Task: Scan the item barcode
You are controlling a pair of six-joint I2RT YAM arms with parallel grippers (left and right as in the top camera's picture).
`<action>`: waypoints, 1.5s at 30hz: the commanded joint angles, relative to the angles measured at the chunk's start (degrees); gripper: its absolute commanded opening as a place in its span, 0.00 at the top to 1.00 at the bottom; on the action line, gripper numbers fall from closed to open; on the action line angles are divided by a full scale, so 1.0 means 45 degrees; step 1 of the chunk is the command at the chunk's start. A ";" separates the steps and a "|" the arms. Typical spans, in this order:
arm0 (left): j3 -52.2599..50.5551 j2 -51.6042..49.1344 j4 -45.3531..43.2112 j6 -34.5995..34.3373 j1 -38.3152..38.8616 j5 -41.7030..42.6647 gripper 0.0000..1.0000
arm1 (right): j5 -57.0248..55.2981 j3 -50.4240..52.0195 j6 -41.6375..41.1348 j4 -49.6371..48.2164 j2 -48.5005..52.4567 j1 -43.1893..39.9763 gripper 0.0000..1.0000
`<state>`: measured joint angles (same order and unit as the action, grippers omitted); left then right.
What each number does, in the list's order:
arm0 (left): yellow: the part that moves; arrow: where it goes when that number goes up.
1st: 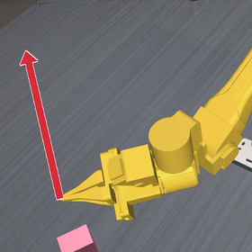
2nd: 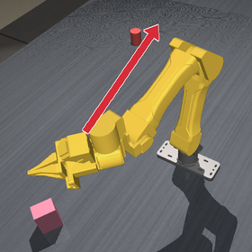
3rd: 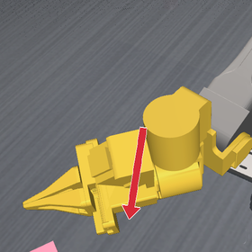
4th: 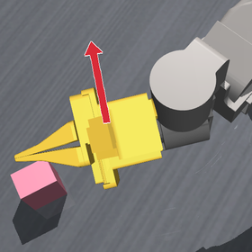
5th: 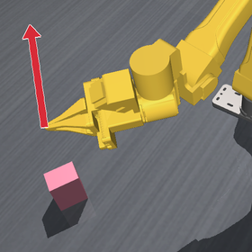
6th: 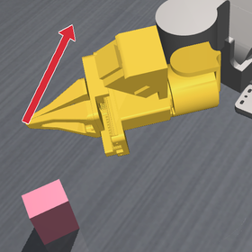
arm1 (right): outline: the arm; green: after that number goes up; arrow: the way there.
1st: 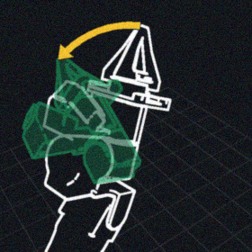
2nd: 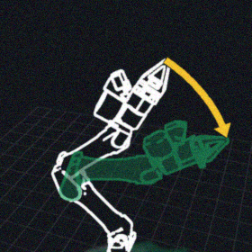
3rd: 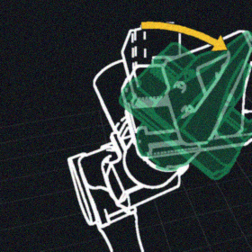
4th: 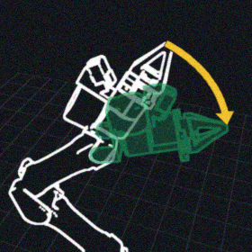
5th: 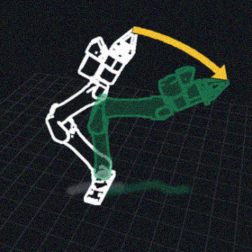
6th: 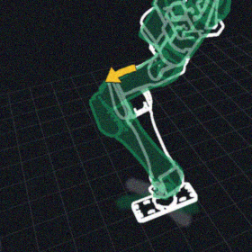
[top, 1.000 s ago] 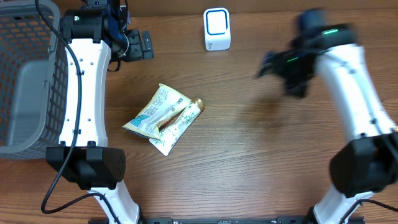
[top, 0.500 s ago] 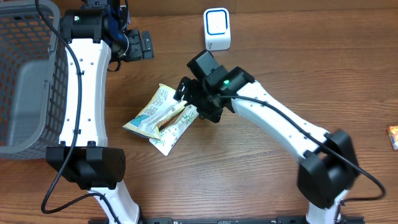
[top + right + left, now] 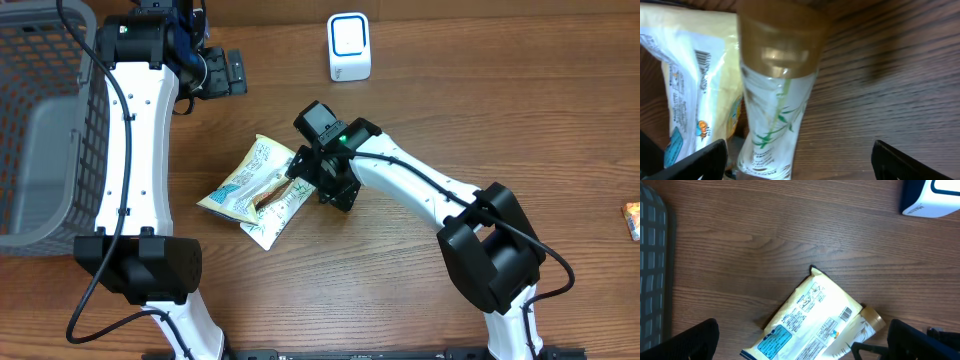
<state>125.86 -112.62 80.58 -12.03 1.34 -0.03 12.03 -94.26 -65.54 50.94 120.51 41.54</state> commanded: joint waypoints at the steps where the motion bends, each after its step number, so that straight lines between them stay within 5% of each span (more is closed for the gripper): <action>1: -0.0053 0.0112 -0.0010 -0.0180 -0.0126 -0.0117 0.00 | -0.0175 -0.0039 -0.0214 -0.0374 0.0126 0.0282 0.10; 12: -0.0053 0.0112 -0.0010 -0.0180 -0.0126 -0.0117 0.00 | 0.0287 -0.0039 -0.0262 -0.1530 0.1273 0.0748 0.32; 21: -0.0053 0.0112 -0.0010 -0.0180 -0.0126 -0.0117 0.00 | 0.0753 -0.0044 -0.0185 -0.1588 0.1671 0.0748 0.96; 28: -0.0053 0.0112 -0.0010 -0.0180 -0.0126 -0.0117 0.00 | 0.3599 -0.0068 0.1481 -0.0408 0.1651 0.0563 0.96; 41: -0.0053 0.0112 -0.0010 -0.0180 -0.0126 -0.0117 0.00 | 1.2517 -0.0068 0.5799 0.5212 0.1651 -0.1773 0.96; 45: -0.0053 0.0112 -0.0010 -0.0180 -0.0126 -0.0117 0.00 | 1.2978 -0.0068 0.5989 0.5445 0.1656 -0.2735 0.96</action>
<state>125.86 -112.62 80.58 -12.05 1.34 -0.03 60.36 -94.30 -41.95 75.09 128.27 31.75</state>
